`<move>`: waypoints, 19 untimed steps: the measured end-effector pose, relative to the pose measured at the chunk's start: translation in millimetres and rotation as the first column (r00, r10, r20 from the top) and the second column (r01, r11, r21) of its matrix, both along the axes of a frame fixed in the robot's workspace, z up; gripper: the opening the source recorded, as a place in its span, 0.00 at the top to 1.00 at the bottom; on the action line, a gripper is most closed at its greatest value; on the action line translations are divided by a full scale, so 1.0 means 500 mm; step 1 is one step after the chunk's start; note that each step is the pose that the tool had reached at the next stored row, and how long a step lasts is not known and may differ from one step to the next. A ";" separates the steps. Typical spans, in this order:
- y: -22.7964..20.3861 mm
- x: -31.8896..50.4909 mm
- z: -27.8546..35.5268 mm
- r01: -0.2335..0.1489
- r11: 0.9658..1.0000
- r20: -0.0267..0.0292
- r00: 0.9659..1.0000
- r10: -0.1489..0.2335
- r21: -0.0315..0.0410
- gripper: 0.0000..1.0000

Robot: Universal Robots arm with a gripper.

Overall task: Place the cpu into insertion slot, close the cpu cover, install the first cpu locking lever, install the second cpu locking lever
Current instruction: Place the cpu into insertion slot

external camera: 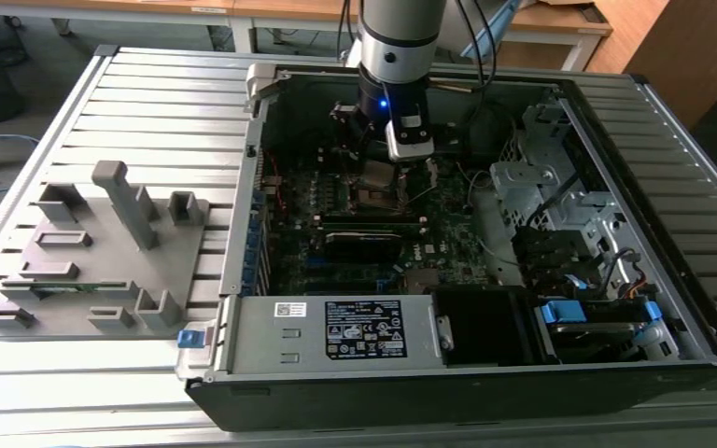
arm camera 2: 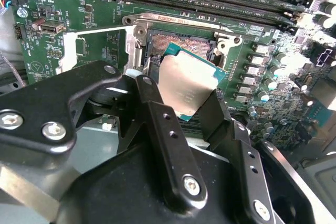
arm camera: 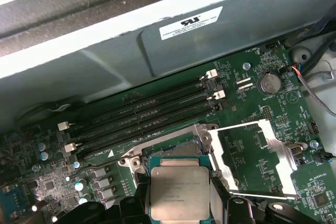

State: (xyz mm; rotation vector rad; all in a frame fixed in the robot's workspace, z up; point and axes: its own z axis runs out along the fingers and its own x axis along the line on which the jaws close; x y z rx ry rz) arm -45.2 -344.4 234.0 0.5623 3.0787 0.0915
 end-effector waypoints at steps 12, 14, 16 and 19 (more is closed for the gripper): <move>0.0001 0.000 0.000 0.026 1.000 0.000 1.000 -0.026 0.000 0.46; 0.0001 0.000 -0.001 0.061 0.998 0.000 0.998 -0.061 0.000 0.46; 0.0001 0.000 -0.001 0.098 0.995 0.000 0.995 -0.098 0.000 0.46; 0.0001 0.000 -0.001 0.152 0.988 0.000 0.988 -0.152 0.000 0.46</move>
